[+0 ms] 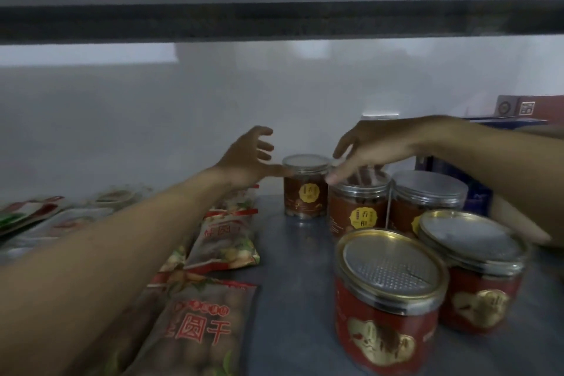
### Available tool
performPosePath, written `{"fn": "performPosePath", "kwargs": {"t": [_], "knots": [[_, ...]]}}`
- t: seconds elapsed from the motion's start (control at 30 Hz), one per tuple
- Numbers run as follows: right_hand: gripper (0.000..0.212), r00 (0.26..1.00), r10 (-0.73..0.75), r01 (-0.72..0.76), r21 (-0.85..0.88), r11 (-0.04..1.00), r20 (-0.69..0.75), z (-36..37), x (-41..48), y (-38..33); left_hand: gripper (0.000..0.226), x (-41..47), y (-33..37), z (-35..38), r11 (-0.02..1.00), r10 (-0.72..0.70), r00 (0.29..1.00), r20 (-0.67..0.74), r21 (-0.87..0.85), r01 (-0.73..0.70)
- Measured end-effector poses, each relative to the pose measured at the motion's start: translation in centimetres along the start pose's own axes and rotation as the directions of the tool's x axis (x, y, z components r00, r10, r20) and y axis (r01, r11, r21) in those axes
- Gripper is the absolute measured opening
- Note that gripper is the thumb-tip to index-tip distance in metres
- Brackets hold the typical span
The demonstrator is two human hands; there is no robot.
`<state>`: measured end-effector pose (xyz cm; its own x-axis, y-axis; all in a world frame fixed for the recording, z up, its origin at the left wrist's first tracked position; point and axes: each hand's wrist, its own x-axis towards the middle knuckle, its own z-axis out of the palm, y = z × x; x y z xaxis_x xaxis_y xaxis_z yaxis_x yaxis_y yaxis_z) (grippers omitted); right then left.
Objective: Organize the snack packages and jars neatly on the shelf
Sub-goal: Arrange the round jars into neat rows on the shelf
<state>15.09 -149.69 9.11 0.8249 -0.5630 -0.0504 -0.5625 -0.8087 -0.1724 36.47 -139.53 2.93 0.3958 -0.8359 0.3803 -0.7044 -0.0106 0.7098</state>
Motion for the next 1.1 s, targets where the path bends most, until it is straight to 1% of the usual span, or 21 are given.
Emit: {"fn": "performPosePath", "kwargs": {"t": [0.03, 0.07, 0.13, 0.17, 0.27, 0.37, 0.43, 0.5, 0.57, 0.7, 0.83, 0.9, 1.0, 1.1], "knots": [[0.069, 0.999, 0.002, 0.001, -0.05, 0.999, 0.054, 0.0, -0.6, -0.1, 0.079, -0.6, 0.4, -0.7, 0.999, 0.028, 0.999, -0.035, 0.024, -0.027], [0.07, 0.998, 0.009, -0.003, -0.092, 0.996, 0.069, 0.1, -1.0, -0.2, 0.067, -1.3, 0.8, -1.2, 0.998, 0.049, 0.997, -0.053, 0.036, -0.047], [0.074, 1.0, 0.011, -0.007, -0.12, 0.993, 0.026, 0.4, -1.3, -0.5, 0.052, -2.8, 1.3, -1.4, 0.997, 0.066, 0.997, -0.04, 0.045, -0.064], [0.076, 1.0, 0.002, -0.002, -0.112, 0.994, -0.001, 0.5, -1.3, -0.7, 0.049, -3.5, 1.5, -1.3, 0.996, 0.072, 0.997, -0.012, 0.052, -0.072], [0.075, 0.998, -0.051, 0.049, -0.087, 0.995, -0.03, 1.0, -1.6, -1.5, 0.052, -5.0, 1.8, -0.3, 0.994, 0.079, 0.992, 0.102, 0.068, -0.086], [0.075, 0.992, -0.107, 0.103, -0.051, 0.993, -0.067, 1.7, -1.5, -2.6, 0.064, -6.1, 2.1, 1.1, 0.995, 0.104, 0.973, 0.205, -0.027, -0.1], [0.071, 0.987, -0.124, 0.121, -0.033, 0.992, -0.105, 2.3, -1.4, -2.9, 0.07, -6.7, 2.4, 1.9, 0.989, 0.137, 0.96, 0.243, -0.084, -0.119], [0.064, 0.979, -0.144, 0.145, -0.004, 0.989, -0.144, 2.9, -1.3, -2.9, 0.064, -7.5, 2.8, 2.4, 0.987, 0.158, 0.96, 0.229, -0.073, -0.145], [0.058, 0.969, -0.158, 0.167, 0.032, 0.986, -0.188, 3.5, -1.3, -2.9, 0.058, -7.8, 3.0, 2.6, 0.98, 0.199, 0.965, 0.171, -0.007, -0.201], [0.045, 0.957, -0.16, 0.186, 0.09, 0.978, -0.243, 4.5, -1.5, -3.3, 0.056, -8.0, 2.5, 2.6, 0.968, 0.237, 0.967, 0.093, 0.063, -0.243], [0.041, 0.961, -0.146, 0.182, 0.141, 0.973, -0.236, 4.7, -1.7, -3.2, 0.05, -8.2, 2.1, 3.0, 0.971, 0.233, 0.971, 0.048, 0.042, -0.235], [0.037, 0.964, -0.145, 0.182, 0.155, 0.971, -0.224, 4.6, -1.7, -3.1, 0.049, -8.2, 2.3, 3.0, 0.975, 0.221, 0.974, 0.057, 0.016, -0.222], [0.035, 0.97, -0.146, 0.179, 0.168, 0.969, -0.194, 4.3, -1.8, -3.0, 0.046, -8.0, 2.9, 2.8, 0.973, 0.214, 0.973, 0.087, 0.074, -0.221], [0.038, 0.974, -0.13, 0.168, 0.207, 0.964, -0.184, 4.0, -2.1, -2.7, 0.045, -8.1, 3.3, 2.9, 0.968, 0.222, 0.971, 0.085, 0.104, -0.23]]}}
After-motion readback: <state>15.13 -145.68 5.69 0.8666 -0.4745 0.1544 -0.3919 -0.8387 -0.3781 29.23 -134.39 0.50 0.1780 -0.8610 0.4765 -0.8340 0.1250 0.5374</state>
